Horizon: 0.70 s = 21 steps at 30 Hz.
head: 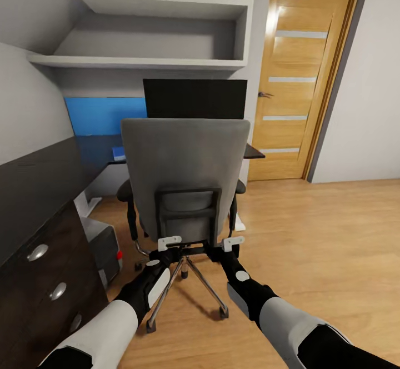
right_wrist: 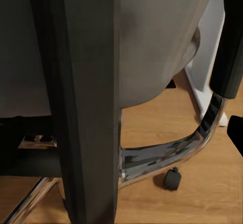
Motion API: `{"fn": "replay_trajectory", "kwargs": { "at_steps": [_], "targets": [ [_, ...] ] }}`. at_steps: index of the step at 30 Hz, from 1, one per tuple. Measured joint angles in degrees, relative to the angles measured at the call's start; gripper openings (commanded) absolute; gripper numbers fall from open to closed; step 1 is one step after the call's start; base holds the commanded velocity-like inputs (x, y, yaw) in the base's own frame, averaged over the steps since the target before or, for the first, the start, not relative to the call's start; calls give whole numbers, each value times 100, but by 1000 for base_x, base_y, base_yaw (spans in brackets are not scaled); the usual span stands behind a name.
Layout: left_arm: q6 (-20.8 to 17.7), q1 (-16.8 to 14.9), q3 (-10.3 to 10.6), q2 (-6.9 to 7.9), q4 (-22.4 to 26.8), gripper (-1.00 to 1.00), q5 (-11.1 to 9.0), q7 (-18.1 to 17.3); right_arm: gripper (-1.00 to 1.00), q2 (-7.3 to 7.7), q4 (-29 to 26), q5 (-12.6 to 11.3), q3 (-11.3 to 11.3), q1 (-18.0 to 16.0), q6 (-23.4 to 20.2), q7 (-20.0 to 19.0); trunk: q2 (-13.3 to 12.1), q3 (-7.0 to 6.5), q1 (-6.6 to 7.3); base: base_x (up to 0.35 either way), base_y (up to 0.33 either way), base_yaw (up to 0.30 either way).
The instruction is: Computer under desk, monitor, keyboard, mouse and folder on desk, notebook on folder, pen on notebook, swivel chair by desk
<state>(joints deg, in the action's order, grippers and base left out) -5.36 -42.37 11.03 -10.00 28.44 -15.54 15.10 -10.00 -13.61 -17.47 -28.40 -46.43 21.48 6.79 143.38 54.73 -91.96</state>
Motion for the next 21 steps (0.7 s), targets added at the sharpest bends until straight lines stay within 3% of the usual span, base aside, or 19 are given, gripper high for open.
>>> {"fn": "replay_trajectory", "kwargs": {
  "at_steps": [21],
  "targets": [
    [15, -1, 0, 0, -4, 100, -15, -4, 100, 0, 0, 0, 0, 0, 0, 0, 0, 0, -1, 321, 0, 0]
  ]
}}
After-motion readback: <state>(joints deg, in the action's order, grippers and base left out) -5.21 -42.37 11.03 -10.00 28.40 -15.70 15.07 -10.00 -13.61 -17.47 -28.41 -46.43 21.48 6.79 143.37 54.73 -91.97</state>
